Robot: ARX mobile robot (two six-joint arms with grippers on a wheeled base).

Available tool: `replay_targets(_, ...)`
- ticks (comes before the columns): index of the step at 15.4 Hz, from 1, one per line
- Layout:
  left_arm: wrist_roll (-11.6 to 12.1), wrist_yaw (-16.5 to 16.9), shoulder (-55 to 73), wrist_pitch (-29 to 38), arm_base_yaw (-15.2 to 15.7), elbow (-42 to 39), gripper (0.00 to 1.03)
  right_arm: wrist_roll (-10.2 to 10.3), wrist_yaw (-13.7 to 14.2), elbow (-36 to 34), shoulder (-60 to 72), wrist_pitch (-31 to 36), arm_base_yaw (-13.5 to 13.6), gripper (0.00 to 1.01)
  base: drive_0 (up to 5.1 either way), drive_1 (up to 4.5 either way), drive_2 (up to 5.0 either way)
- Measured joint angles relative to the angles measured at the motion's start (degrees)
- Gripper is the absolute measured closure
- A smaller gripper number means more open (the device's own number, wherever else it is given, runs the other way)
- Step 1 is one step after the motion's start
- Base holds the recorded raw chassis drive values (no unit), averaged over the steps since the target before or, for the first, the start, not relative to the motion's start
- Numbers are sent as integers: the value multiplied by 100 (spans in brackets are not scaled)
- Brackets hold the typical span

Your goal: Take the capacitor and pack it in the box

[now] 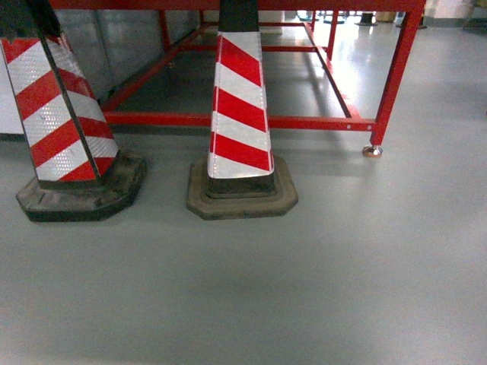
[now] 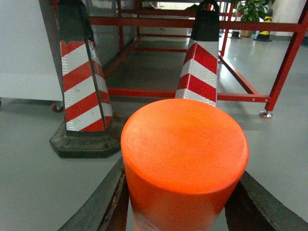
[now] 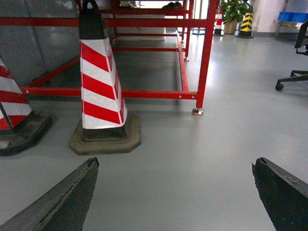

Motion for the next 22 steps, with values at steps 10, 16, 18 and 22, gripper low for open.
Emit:
replay_targets(10, 0, 11, 0, 0, 0, 0, 59, 0, 2, -2, 0, 7, 0, 3, 1, 281, -280)
replay_targets(16, 0, 11, 0, -4, 0, 0, 59, 0, 2, -2, 0, 4, 0, 3, -2, 398, -402)
replay_targets(18, 0, 13, 0, -2, 0, 0, 59, 0, 13, -2, 0, -2, 0, 3, 2, 402, -398)
replay_targets(22, 0, 9, 0, 2, 0, 0, 59, 0, 17, 0, 0, 7, 0, 3, -3, 396, -403)
